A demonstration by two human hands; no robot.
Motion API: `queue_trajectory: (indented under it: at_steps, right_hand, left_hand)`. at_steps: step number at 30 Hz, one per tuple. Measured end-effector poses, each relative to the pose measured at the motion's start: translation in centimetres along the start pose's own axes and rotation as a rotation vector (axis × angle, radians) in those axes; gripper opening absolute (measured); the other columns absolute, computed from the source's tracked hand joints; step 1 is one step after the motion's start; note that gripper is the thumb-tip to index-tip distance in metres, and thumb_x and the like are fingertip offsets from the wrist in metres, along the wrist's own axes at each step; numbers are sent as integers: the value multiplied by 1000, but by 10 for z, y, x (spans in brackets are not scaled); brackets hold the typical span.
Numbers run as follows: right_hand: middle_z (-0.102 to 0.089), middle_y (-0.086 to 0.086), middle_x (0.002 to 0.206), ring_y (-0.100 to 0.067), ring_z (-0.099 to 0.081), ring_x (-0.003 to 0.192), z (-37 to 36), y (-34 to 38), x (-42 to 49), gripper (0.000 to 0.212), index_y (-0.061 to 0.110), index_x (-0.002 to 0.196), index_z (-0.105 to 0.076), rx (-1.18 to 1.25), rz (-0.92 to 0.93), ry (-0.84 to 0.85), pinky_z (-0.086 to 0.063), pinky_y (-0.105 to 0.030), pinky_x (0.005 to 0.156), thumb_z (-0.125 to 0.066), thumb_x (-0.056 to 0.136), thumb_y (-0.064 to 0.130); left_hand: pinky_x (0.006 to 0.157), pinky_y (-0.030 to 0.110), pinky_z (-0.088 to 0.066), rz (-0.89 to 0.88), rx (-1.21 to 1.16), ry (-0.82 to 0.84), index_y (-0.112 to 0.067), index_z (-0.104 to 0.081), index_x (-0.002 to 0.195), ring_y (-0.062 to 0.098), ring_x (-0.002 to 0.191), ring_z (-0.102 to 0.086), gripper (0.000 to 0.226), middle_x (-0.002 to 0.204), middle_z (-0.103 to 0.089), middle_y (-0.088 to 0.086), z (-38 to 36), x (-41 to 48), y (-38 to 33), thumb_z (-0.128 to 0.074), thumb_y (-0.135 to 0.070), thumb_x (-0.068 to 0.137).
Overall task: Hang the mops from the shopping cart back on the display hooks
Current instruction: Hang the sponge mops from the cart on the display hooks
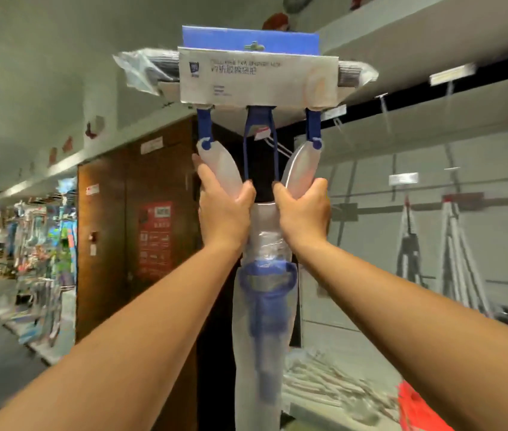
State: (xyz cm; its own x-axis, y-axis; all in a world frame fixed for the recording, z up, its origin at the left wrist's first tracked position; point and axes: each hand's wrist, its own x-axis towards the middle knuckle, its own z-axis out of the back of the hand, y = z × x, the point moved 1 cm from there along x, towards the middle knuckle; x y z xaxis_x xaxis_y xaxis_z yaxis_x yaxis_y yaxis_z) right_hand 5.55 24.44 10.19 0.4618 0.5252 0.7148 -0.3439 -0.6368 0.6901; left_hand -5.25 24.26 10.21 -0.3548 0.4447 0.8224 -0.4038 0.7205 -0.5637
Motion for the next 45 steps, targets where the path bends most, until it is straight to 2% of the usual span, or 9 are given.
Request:
queue_trajectory:
  at_steps: [3,5,7,12,17,27,35,38,45]
  right_hand:
    - [-53,-3,98,-22,-54,85,39,-20,19,39,15,103,-39,-114,7,-62,-41,-31,69,-63,86,42]
    - [-49,1,96,-18,-53,83,65,-30,29,39,16,105,-38,-185,20,-108,-38,-23,61,-63,87,41]
    - [-48,2,97,-17,-50,82,88,-38,37,42,13,112,-41,-254,19,-178,-34,-21,57,-63,87,40]
    - [-57,-6,106,-24,-55,90,136,-54,56,48,10,113,-44,-431,-12,-340,-42,-32,74,-64,85,43]
    - [-58,-10,110,-27,-58,95,174,-63,68,43,14,107,-40,-582,-28,-459,-41,-32,73,-63,86,44]
    - [-59,-15,116,-31,-57,104,240,-91,60,53,6,118,-45,-807,-76,-650,-36,-30,73,-64,86,44]
    - [-58,-11,117,-23,-52,92,310,-108,91,50,9,118,-43,-912,-107,-674,-38,-31,72,-61,88,44]
    - [-58,-12,117,-28,-57,102,344,-120,110,50,10,116,-43,-929,-106,-665,-47,-39,80,-62,87,45]
    - [-58,-13,119,-31,-56,107,429,-142,155,49,10,117,-44,-939,-103,-636,-47,-41,85,-61,87,45]
  left_hand:
    - [106,41,-41,37,-131,84,-25,1,154,24,129,-45,90,149,-35,8,-49,-14,-7,-63,-32,91]
    - [98,34,-42,47,-200,134,-27,4,153,21,122,-48,92,145,-39,9,-80,-23,-11,-62,-33,91]
    - [95,37,-47,51,-253,187,-27,3,153,22,116,-52,92,140,-44,11,-110,-31,-15,-63,-34,90]
    - [95,44,-49,86,-383,377,-25,6,153,30,114,-54,92,134,-47,15,-169,-47,-29,-62,-32,91]
    - [99,46,-45,109,-496,513,-22,7,153,35,120,-51,93,141,-44,18,-216,-61,-44,-61,-33,91]
    - [93,38,-42,103,-653,742,-20,11,153,35,115,-52,92,136,-48,20,-277,-116,-61,-59,-30,93]
    - [96,45,-43,107,-688,791,-24,14,152,36,118,-50,91,140,-44,18,-343,-149,-102,-55,-32,94]
    - [95,44,-42,121,-674,792,-25,16,151,36,118,-50,91,141,-44,18,-376,-164,-118,-55,-34,95]
    - [99,48,-42,122,-662,765,-23,17,151,38,122,-48,91,143,-41,19,-456,-198,-170,-54,-34,95]
